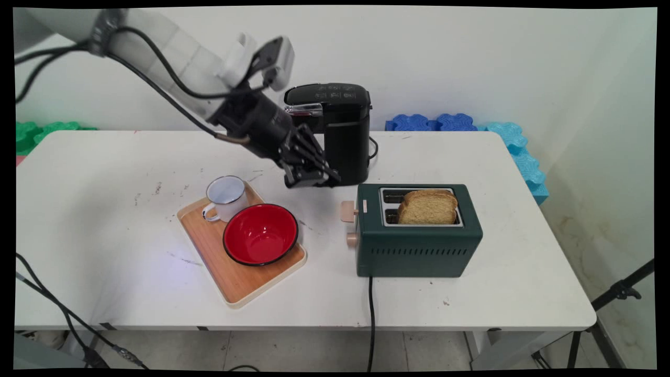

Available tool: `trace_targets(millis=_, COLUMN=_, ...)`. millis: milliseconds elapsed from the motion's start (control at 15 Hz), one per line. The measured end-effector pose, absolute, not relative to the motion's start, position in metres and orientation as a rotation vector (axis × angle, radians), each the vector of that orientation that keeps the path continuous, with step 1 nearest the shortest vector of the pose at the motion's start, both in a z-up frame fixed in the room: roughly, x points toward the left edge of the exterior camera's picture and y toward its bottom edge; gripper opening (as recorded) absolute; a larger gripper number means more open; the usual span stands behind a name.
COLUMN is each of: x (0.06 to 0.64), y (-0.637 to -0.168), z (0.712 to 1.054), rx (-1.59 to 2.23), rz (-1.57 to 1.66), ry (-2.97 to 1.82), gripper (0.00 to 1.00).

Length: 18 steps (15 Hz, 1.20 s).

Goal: Press the toaster switch

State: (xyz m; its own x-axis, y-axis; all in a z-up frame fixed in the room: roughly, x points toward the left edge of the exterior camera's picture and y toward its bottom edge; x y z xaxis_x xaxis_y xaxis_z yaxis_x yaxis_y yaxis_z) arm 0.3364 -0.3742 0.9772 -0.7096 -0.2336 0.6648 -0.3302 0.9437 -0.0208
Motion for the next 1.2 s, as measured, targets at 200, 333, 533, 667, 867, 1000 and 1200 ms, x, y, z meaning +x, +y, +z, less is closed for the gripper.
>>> trace_targets(millis=200, x=0.329, y=-0.379, z=0.957, rx=0.385, rz=0.153, ry=-2.418, gripper=0.0)
trace_targets(millis=333, x=0.325, y=-0.383, z=0.948, rx=0.378, rz=0.145, ry=-2.428, gripper=0.0)
trace_targets(millis=533, x=0.32, y=-0.388, z=0.935, rx=0.368, rz=0.144, ry=-2.442, gripper=0.0)
trace_targets(millis=667, x=0.316, y=-0.393, z=0.928, rx=0.364, rz=0.146, ry=-2.447, gripper=0.0)
trace_targets(millis=867, x=0.308, y=-0.4, z=0.914, rx=0.362, rz=0.151, ry=-2.45, gripper=0.0)
trace_targets(millis=1000, x=0.304, y=-0.403, z=0.908, rx=0.362, rz=0.152, ry=-2.449, gripper=0.0)
trace_targets(millis=1200, x=0.299, y=-0.408, z=0.9, rx=0.362, rz=0.153, ry=-2.45, gripper=0.0)
